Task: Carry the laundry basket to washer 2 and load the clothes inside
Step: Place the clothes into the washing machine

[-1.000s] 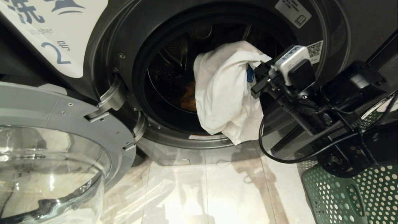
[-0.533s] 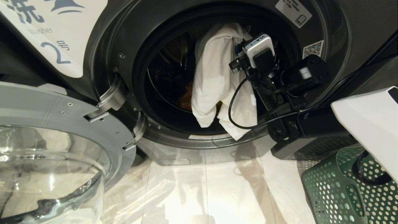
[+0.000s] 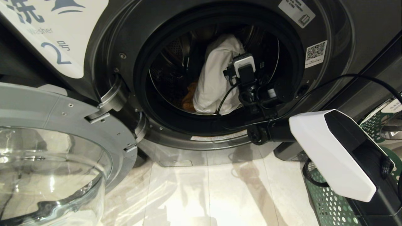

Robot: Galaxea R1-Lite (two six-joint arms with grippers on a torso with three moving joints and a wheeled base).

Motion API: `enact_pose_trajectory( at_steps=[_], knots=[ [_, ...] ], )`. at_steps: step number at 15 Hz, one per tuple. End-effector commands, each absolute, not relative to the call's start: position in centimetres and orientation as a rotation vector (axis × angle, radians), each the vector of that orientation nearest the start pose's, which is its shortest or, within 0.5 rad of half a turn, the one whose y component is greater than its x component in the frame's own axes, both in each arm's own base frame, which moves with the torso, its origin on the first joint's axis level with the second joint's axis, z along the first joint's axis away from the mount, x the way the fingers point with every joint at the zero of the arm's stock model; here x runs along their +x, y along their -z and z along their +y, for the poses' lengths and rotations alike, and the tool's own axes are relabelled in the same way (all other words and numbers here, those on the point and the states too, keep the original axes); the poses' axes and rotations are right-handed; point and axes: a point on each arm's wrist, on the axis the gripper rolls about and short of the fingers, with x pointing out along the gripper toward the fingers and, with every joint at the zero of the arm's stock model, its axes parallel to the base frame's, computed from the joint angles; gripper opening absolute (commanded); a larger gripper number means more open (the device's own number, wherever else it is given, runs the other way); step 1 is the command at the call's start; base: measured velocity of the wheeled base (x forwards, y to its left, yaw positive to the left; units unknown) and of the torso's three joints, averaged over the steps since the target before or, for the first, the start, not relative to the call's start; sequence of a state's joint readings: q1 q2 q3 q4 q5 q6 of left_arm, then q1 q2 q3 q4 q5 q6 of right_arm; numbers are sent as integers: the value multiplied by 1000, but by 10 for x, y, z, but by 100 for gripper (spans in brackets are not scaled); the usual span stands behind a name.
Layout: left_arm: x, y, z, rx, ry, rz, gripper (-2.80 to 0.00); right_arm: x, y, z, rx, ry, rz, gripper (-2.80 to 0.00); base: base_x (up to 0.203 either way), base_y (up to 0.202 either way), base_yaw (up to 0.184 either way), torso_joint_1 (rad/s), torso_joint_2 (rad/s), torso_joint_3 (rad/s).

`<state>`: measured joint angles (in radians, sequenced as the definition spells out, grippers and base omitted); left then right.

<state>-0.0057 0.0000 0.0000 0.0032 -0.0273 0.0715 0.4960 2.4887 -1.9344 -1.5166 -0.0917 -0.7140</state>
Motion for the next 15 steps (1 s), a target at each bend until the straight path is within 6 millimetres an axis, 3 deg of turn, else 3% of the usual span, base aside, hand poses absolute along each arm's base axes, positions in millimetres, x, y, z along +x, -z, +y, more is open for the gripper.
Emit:
enact_pose_trajectory(
  at_steps=[1, 6, 7, 11, 15],
  knots=[
    [-23, -75, 0, 72, 34, 2, -280, 438, -220, 232, -370, 24, -909, -280, 0, 0, 0, 0, 0, 0],
    [-23, -75, 0, 71, 34, 2, -280, 450, -220, 229, -443, -9, -729, -280, 0, 0, 0, 0, 0, 0],
    [-23, -75, 0, 72, 34, 3, -280, 449, -222, 229, -447, -13, -724, 0, 0, 0, 0, 0, 0, 0],
    [-23, -75, 0, 72, 34, 2, -280, 446, -229, 227, -459, -21, -691, 0, 0, 0, 0, 0, 0, 0],
    [-23, -75, 0, 72, 34, 2, -280, 435, -221, 221, -493, -110, -501, 0, 0, 0, 0, 0, 0, 0]
  ],
)
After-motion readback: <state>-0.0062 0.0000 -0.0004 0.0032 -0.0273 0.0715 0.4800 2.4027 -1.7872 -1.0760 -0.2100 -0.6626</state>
